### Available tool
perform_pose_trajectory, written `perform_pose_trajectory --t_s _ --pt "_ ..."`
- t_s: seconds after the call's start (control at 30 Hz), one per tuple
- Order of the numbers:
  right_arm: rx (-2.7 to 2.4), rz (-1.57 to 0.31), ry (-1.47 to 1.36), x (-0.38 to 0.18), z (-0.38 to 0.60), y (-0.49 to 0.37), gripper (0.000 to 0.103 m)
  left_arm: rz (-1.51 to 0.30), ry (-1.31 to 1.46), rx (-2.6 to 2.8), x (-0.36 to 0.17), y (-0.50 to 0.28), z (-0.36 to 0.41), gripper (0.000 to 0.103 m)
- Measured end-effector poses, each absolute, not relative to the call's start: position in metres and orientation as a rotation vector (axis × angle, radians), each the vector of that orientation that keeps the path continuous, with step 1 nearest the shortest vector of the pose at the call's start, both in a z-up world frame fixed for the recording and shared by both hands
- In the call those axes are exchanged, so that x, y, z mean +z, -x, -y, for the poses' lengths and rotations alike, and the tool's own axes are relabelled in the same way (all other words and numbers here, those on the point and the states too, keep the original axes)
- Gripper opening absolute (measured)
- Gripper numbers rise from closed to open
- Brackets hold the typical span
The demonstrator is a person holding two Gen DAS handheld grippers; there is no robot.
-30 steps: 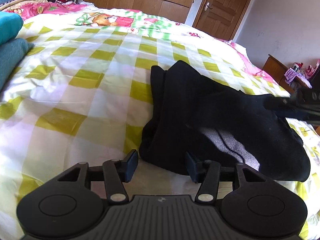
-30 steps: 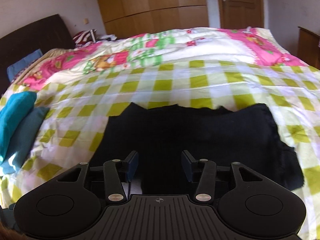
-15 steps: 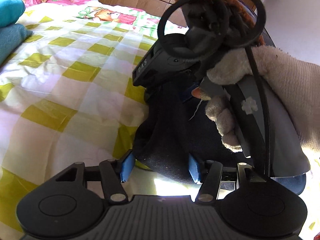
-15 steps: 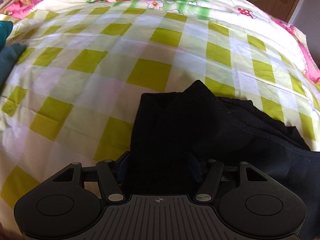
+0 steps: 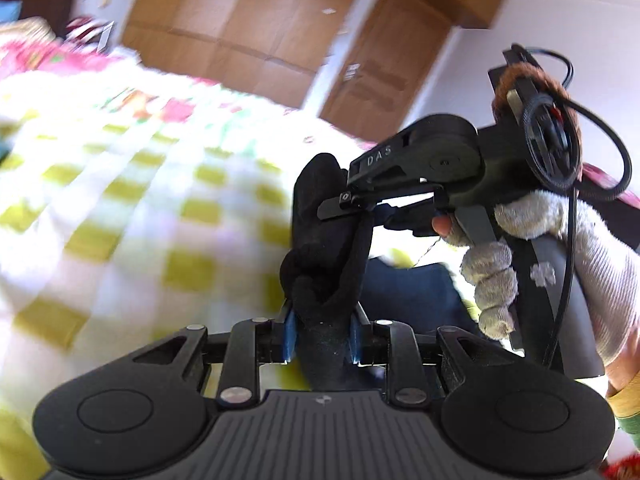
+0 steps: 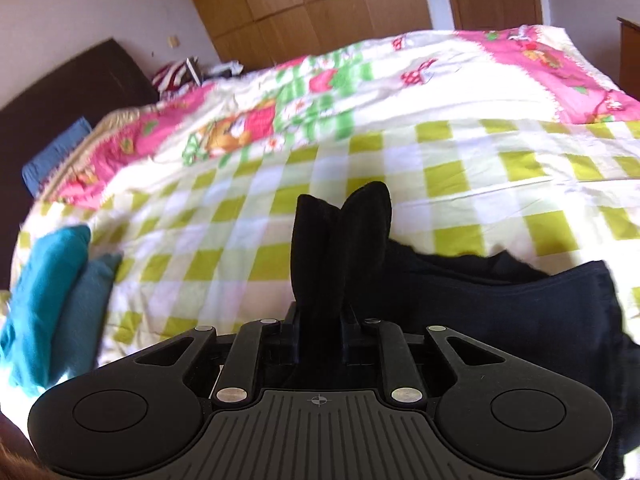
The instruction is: Fold small clothes
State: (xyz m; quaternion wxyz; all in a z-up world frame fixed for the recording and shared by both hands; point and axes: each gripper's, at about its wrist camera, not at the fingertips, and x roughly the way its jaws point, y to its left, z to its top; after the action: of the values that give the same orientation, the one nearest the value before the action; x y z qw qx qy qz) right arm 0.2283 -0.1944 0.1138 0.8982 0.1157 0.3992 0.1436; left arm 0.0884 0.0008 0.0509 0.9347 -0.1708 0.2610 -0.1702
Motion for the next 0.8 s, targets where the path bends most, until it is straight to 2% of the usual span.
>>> perform_pose_trajectory --t_s 0.2,0.33,0.43,0.5,0.63,0.73,0.8 --pt "0.185 -0.706 -0.423 0.131 0.334 -0.192 0.017 -0.453 0.2 -0.643 0.088 -0.089 0.099 0.037" --pt "0.089 -0.764 -0.501 0.08 0.4 -0.193 0.018 -0.5 0.038 -0.769 0.073 -0.097 0.174 0.038" --pt "0.063 -0.822 -0.533 0.036 0.417 -0.195 0.019 -0.626 -0.102 -0.817 0.042 -0.106 0.22 0.04" --pt "0.075 -0.817 -0.628 0.018 0.429 -0.191 0.024 -0.658 -0.16 -0.808 0.027 -0.104 0.233 0.042" --pt "0.126 -0.766 -0.781 0.013 0.446 -0.185 0.031 -0.622 -0.2 -0.795 0.029 -0.091 0.229 0.042" --pt "0.126 -0.77 -0.734 0.024 0.437 -0.194 0.039 -0.603 -0.204 -0.775 0.03 -0.088 0.227 0.044" --pt "0.133 -0.786 -0.656 0.033 0.42 -0.203 0.05 -0.591 -0.2 -0.756 0.032 -0.089 0.225 0.045"
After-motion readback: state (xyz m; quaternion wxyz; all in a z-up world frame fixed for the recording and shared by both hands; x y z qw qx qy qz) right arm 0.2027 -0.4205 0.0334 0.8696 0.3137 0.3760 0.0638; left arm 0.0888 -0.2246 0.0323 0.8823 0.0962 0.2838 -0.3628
